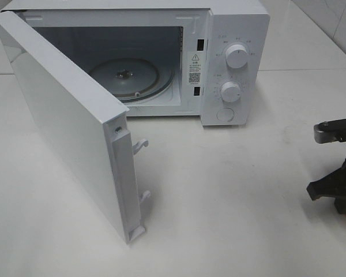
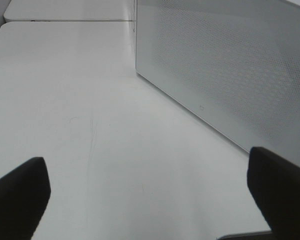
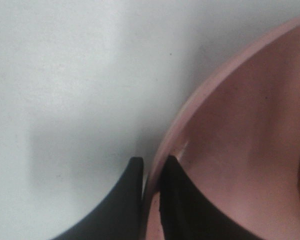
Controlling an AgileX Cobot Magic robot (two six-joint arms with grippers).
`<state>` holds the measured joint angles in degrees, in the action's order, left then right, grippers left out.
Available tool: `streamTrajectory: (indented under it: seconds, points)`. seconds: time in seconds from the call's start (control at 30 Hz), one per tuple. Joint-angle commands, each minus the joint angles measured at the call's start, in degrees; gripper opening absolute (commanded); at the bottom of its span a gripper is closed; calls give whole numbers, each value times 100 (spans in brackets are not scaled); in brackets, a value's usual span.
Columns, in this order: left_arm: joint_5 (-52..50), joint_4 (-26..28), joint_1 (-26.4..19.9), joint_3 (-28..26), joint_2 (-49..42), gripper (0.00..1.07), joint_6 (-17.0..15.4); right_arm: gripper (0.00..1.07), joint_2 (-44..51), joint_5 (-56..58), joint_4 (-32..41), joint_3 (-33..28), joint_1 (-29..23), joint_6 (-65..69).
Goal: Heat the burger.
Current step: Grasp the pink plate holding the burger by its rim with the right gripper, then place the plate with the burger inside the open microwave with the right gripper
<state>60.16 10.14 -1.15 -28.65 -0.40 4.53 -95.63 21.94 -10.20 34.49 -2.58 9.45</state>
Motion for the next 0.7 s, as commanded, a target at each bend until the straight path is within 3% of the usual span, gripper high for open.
streamTrajectory:
  seconds: [0.03, 0.23, 0.47, 0.7]
  points:
    - [-80, 0, -6, 11, -132, 100, -6, 0, 97, 401, -29, -97, -149, -6]
    - [-80, 0, -6, 11, -132, 100, -6, 0, 195, 470, -201, -97, -321, 63]
    - [-80, 0, -6, 11, -132, 100, -6, 0, 315, 882, -1329, -97, -796, 1324]
    - [-80, 0, -6, 11, -132, 100, -6, 0, 424, 1169, -1753, -97, -1134, 1805]
